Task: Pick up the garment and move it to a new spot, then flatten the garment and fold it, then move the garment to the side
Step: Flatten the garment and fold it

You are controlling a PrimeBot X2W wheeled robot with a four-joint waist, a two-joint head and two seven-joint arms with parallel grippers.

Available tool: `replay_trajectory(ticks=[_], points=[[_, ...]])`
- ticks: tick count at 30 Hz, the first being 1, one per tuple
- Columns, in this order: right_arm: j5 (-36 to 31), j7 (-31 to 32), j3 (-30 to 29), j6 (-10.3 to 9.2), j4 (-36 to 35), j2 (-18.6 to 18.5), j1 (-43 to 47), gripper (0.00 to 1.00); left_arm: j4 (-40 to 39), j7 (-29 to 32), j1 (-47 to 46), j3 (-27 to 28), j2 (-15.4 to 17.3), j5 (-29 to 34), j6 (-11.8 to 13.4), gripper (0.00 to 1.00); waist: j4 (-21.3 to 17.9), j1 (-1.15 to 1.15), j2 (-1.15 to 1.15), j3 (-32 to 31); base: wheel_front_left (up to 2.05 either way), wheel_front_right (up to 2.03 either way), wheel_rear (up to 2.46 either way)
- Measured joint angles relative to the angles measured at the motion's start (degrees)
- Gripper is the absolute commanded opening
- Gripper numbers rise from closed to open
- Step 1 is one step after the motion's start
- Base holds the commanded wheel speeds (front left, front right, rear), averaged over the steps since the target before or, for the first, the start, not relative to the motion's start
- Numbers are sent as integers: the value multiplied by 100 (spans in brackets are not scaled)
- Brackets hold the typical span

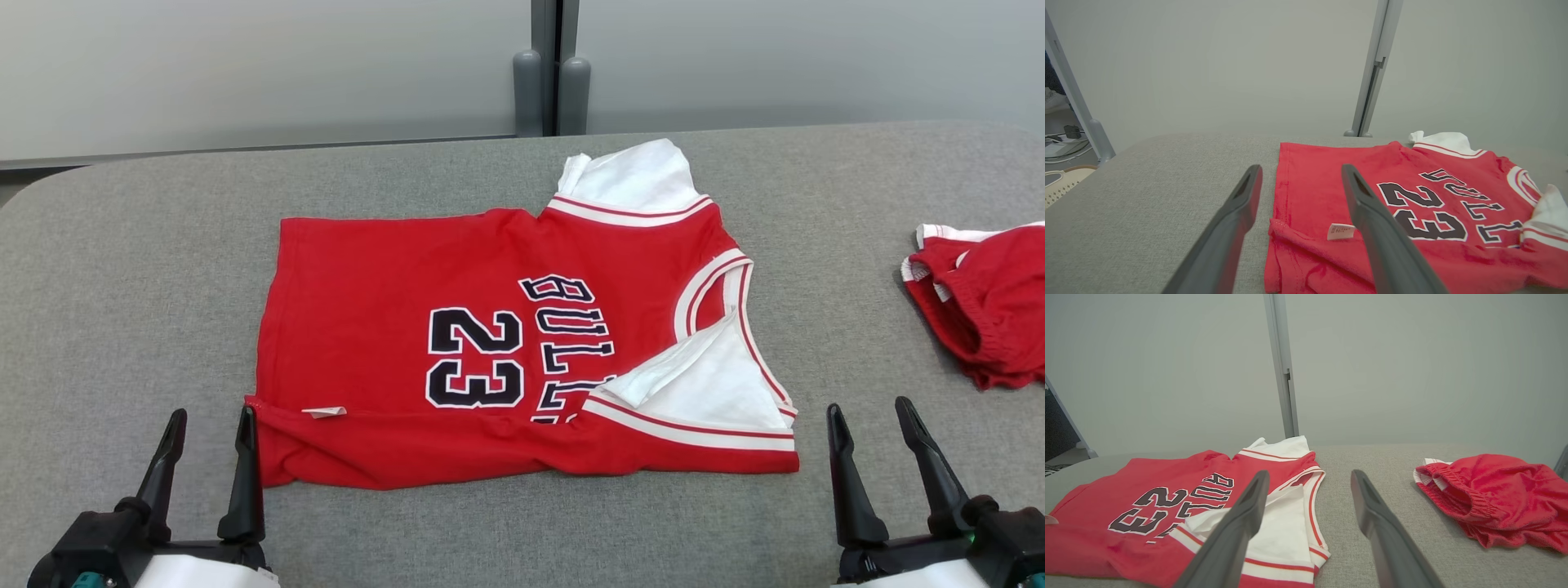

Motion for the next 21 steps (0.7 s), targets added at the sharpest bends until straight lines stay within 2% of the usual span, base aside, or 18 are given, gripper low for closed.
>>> replay_trajectory(ticks=[15,21], points=[[107,41,-25,-1,53,24,35,100,286,3,-6,-38,-20,37,-198,100,-32,0,0,-33,0,0,0],[190,176,113,-1,555,24,-204,100,835,101,-88,-187,-110,-149,-413,100,0,0,0,221,0,0,0]])
